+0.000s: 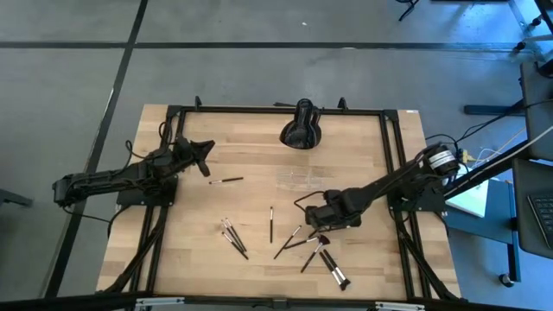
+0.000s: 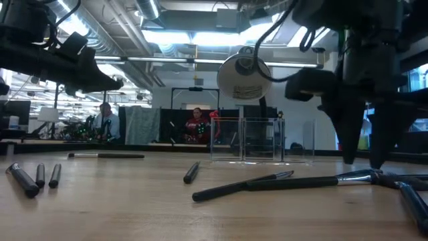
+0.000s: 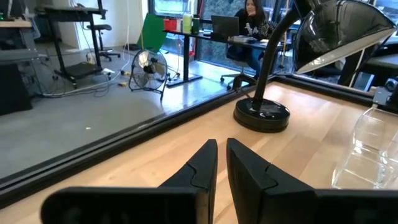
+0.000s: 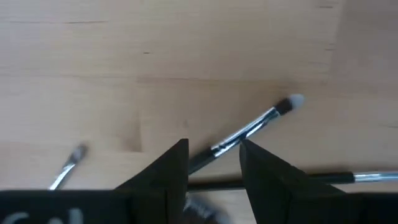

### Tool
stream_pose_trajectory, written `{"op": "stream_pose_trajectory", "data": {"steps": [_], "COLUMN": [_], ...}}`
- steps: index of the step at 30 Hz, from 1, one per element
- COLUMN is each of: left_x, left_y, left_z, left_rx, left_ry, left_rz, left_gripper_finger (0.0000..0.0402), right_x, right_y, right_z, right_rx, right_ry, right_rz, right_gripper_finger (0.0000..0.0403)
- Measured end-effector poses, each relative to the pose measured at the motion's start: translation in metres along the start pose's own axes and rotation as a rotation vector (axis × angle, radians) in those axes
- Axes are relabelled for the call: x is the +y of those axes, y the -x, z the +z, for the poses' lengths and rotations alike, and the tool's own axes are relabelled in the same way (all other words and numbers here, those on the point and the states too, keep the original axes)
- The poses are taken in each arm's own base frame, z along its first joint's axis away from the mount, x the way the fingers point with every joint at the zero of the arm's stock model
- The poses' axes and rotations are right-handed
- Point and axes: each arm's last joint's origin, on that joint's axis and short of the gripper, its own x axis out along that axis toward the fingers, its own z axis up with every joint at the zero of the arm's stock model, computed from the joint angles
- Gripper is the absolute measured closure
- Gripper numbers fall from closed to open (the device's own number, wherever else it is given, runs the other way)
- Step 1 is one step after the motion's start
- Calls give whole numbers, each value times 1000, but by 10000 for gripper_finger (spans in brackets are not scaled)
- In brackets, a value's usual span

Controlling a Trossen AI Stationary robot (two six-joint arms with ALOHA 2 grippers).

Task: Pick & Place Makeup Supplies
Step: Put the makeup brush into the transparent organizer

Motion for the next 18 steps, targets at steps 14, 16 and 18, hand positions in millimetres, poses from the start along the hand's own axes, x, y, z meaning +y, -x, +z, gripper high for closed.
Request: {"op": "stream_pose_trajectory", "data": {"steps": [14,16,18], "left_x": [0,0,0], "left_y": [0,0,0], "left_z": [0,0,0], "left_rx": [0,0,0], "left_ry": [-2,-2,-2], "left_rz": [-1,-2,-2], "left_gripper_finger": [368,368,368], "right_x": [-21,-24,-26], "right_y": [-4,-3,-2], "right_z": [9,12,16], "right_rx": [-55,-74,-94], "right_ry": [52,68,88], "right_rz": [-251,-290,-325], "right_gripper_finger": [266,277,290]}}
